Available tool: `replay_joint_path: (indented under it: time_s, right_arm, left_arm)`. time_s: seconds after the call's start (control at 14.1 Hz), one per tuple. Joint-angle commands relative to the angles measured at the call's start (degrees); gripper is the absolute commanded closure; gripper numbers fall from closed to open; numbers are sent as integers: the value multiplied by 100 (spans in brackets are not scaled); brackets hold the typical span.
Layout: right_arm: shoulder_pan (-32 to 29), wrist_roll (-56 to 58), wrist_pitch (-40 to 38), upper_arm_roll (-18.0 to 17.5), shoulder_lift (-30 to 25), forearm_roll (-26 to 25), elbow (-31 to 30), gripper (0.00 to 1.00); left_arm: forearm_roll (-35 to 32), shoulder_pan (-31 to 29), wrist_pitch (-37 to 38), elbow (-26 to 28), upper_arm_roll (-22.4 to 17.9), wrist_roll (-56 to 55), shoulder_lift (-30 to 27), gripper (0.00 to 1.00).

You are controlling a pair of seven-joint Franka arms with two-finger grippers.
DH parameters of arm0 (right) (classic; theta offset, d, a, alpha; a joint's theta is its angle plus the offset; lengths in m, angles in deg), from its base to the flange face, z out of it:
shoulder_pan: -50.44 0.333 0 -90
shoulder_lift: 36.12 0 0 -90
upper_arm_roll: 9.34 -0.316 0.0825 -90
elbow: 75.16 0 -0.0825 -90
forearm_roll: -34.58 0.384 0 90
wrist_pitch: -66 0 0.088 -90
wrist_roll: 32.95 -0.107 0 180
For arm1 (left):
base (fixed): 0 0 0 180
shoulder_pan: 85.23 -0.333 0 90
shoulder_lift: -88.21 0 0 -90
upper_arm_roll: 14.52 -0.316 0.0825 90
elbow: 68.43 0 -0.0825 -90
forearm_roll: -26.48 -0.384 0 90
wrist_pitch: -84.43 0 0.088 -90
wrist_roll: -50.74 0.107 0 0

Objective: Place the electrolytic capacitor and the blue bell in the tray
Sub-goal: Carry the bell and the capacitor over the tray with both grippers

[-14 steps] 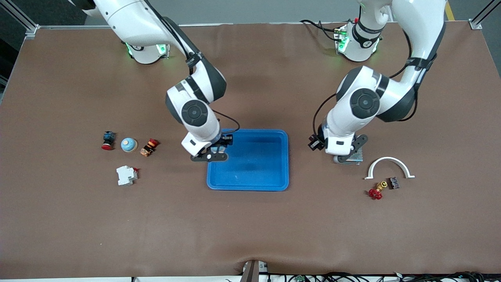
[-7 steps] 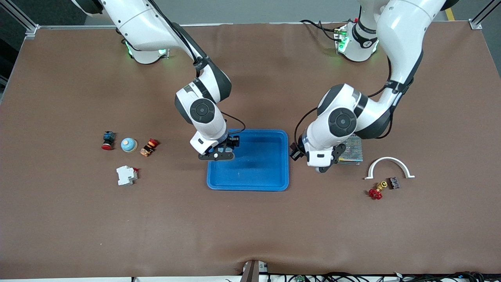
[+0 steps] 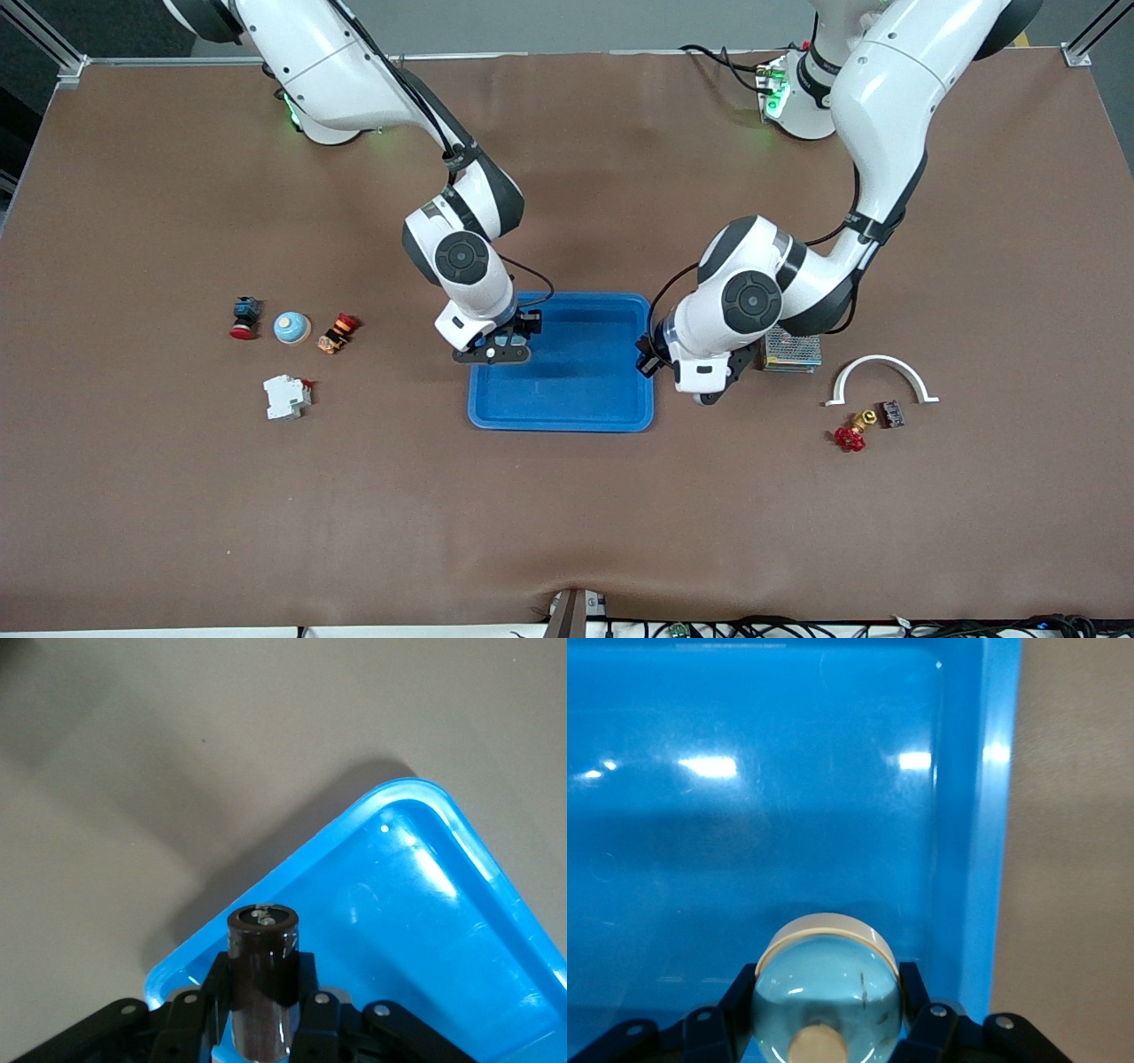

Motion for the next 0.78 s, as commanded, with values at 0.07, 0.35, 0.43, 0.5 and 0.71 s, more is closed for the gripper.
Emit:
replay_joint_path:
  time_s: [0.07,0.35,0.43,0.5,0.71]
  right_arm:
    - [102,-74,118,46,63,-38,-22,56]
    - [172,-74,241,46,168,-38,-22,55]
    - [216,-74,233,63,177,-38,-22,55]
    - [225,-74,241,72,195,-38,-22,55]
    - [269,-118,303,72,248,-47,-22,54]
  left_arm:
    - [-152,148,-255,-159,-103,-221,193,100]
    - [-134,447,-255,-220,-437,-221,184,100]
    - [-134,447,-264,-273,-437,-221,202,100]
    - [-134,438,-264,-291,-446,-212,220,100]
    - [-152,456,-299,-519,-534,-142,456,100]
